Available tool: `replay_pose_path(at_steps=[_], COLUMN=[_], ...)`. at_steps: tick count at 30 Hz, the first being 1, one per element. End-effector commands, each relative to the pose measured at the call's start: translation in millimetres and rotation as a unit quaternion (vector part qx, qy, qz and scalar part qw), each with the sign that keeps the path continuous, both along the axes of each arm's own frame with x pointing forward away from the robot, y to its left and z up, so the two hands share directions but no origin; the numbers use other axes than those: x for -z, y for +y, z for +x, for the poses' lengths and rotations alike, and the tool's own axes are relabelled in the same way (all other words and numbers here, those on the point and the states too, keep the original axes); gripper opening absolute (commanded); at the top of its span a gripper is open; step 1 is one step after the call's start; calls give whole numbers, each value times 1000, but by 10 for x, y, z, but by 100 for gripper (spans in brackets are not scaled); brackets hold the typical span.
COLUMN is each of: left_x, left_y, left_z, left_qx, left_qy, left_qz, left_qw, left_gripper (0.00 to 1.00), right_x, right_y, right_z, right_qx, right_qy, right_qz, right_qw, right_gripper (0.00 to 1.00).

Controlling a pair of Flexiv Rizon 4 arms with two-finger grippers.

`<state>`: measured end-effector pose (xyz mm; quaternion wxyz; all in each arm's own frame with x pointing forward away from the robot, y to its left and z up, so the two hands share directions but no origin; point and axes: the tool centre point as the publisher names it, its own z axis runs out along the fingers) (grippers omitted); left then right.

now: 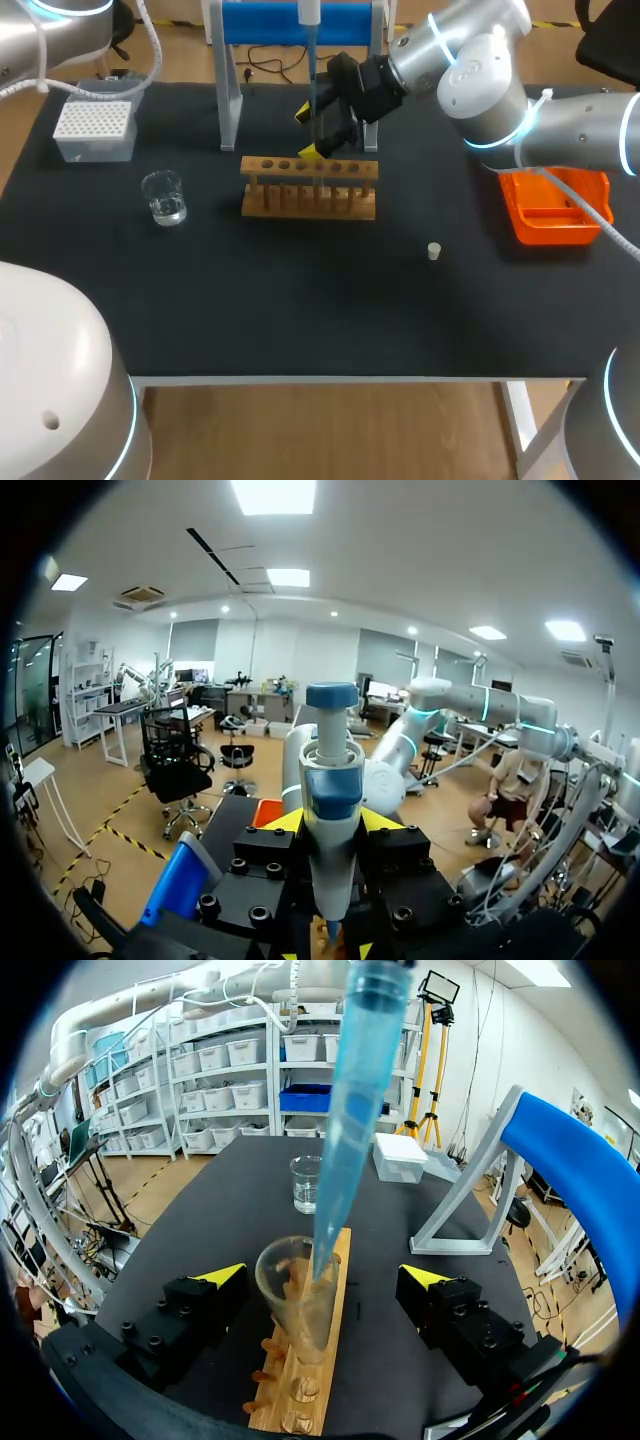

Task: Invert the test tube, pick up the pipette, mount the tip to pipette, aspirate from beaker and dispense into the tube, eject the tip, return the pipette, and cap with the stopper.

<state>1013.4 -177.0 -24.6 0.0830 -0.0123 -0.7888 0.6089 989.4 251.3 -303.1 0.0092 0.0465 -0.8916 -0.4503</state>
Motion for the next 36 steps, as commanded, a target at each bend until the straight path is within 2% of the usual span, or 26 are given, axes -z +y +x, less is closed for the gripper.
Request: replay_pose_path(at_steps=[1,25,36], left_x=[26,33,100], left_y=[-32,-64,-42], left_z=[16,-163,-182], left_qx=[4,2,1], left_qy=[1,6,-7], left_qz=[-3,-7,-8], left_qw=[1000,1000,1000], left_gripper=[0,0,0], right_x=[-14,-14,-14], right_y=[-9,-9,-9], right_z=[-2,-2,-2], right_qx=[-1,-1,-1], right_qy=[1,1,1], right_qz=[-2,-2,-2], right_qw=[1000,1000,1000], right_gripper=[100,100,100])
